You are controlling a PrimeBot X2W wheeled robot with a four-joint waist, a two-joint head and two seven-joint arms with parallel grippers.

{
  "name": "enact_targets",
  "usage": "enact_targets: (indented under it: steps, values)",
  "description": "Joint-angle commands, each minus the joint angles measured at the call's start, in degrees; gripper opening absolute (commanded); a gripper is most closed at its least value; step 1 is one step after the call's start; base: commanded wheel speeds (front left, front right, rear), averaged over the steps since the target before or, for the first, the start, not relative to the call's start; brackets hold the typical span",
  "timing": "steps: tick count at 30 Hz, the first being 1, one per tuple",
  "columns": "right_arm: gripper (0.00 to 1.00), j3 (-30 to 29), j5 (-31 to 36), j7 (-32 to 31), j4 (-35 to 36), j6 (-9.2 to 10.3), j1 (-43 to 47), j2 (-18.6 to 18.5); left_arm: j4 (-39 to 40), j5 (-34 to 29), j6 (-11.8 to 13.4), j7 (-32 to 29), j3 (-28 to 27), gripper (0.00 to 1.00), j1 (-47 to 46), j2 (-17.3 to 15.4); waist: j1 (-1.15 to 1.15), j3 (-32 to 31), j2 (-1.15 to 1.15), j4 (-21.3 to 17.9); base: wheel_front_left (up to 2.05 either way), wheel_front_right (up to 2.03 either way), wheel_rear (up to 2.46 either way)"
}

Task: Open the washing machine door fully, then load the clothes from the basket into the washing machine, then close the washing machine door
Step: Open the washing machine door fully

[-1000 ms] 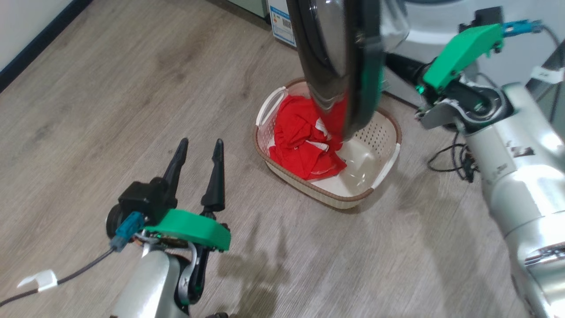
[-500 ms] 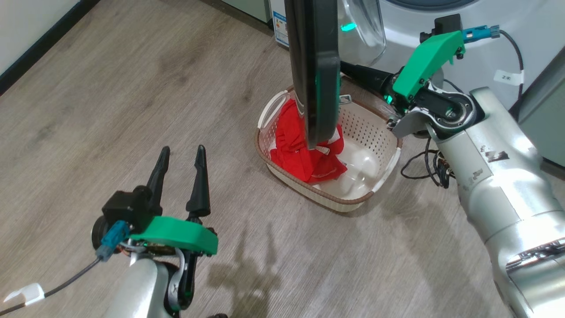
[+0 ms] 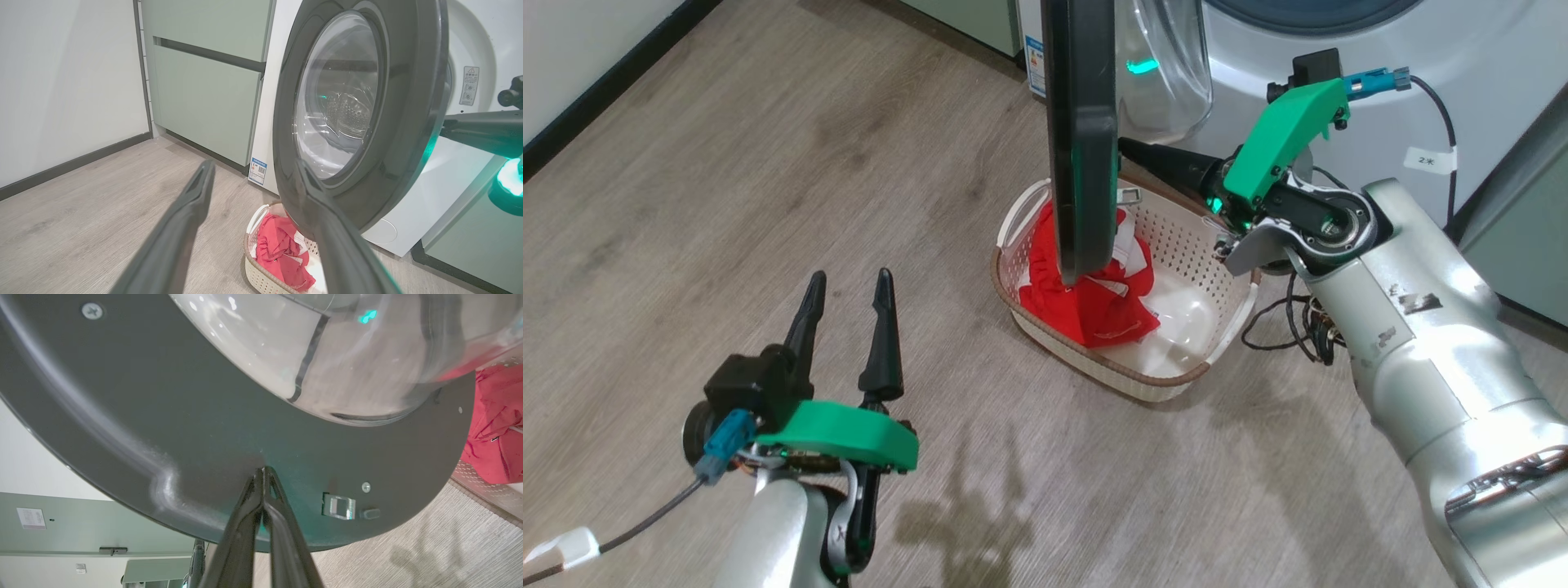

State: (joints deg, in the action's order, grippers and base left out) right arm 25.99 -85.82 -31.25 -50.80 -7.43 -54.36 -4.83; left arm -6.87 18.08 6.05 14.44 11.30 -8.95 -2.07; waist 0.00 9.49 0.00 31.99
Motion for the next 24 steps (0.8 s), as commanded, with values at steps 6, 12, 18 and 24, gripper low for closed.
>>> enact_targets:
  steps: [6, 12, 18, 24]
  values:
    - [0.0, 0.9, -0.6, 1.6, 2.3, -0.06, 0.2, 1.9, 1.5, -0.5, -0.3, 0.6, -1.8, 1.0, -0.2, -0.8, 0.0, -0.8, 0.0, -0.3, 0.0, 0.0, 0.0]
    - [0.0, 1.3, 0.7, 4.1, 3.8, -0.06, 2.5, -0.5, 0.5, -0.7, -0.8, 0.6, -1.6, 1.0, -0.1, -0.8, 0.0, -2.7, 0.0, -0.9, 0.0, 0.0, 0.0]
    - [0.0, 3.1, 4.7, 10.5, 9.9, -0.06, 8.5, -5.7, -1.1, -1.0, -1.8, 0.6, -1.4, 1.0, -0.5, -0.8, 0.0, -5.4, 0.0, -2.3, 0.0, 0.0, 0.0]
    - [0.0, 9.9, 16.1, 21.9, 17.3, -0.06, 14.3, -13.2, -2.1, -1.6, -2.4, 0.6, -3.0, 1.0, -1.0, -0.8, 0.0, -6.5, 0.0, -5.8, 0.0, 0.0, 0.0]
